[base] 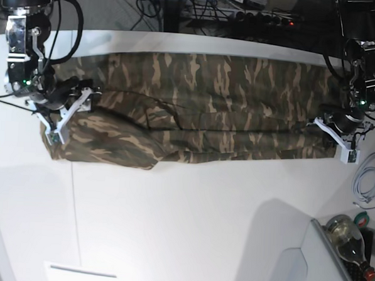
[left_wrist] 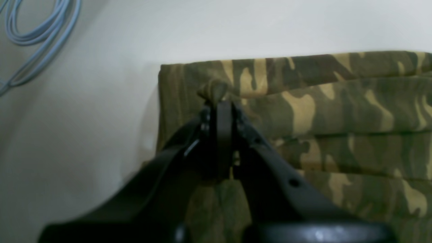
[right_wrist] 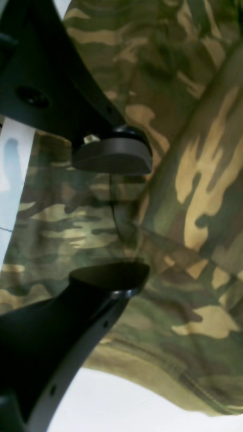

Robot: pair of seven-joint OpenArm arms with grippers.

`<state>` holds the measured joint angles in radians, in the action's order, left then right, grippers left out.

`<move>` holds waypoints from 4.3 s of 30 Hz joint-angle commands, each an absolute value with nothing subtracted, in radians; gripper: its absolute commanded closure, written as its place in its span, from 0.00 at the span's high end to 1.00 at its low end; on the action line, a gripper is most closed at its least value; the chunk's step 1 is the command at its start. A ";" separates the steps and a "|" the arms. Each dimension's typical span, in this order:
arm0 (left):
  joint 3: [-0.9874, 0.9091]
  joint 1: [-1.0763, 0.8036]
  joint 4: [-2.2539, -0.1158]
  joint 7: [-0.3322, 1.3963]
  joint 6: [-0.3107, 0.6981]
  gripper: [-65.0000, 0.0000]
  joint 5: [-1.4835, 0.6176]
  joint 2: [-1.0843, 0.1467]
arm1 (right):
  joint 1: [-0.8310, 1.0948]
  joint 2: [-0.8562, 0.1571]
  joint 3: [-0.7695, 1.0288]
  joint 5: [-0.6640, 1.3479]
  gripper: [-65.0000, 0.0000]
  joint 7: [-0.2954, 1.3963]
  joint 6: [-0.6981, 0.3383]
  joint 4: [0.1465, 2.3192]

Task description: Layout the t-shirt on the table in an organized manner, then fold the t-shirt properly

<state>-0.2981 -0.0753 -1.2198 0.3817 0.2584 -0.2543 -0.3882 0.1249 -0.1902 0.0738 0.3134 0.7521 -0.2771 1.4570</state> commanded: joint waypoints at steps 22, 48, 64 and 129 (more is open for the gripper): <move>-0.312 -0.062 -1.236 0.361 0.251 0.00 -0.257 -0.407 | 0.070 -0.196 0.076 0.329 0.00 0.693 -0.278 1.417; -0.314 -0.147 -1.429 0.495 0.251 0.00 -0.249 -0.424 | 0.217 -0.203 0.162 0.325 0.00 0.923 -0.277 1.873; -0.303 -0.216 -1.412 0.496 0.251 0.00 -0.248 -0.461 | 0.249 -0.197 0.160 0.323 0.00 0.917 -0.277 1.819; -0.302 -0.360 -1.484 0.625 0.251 0.00 -0.248 -0.463 | 0.248 -0.166 0.168 0.325 0.14 0.812 -0.275 1.618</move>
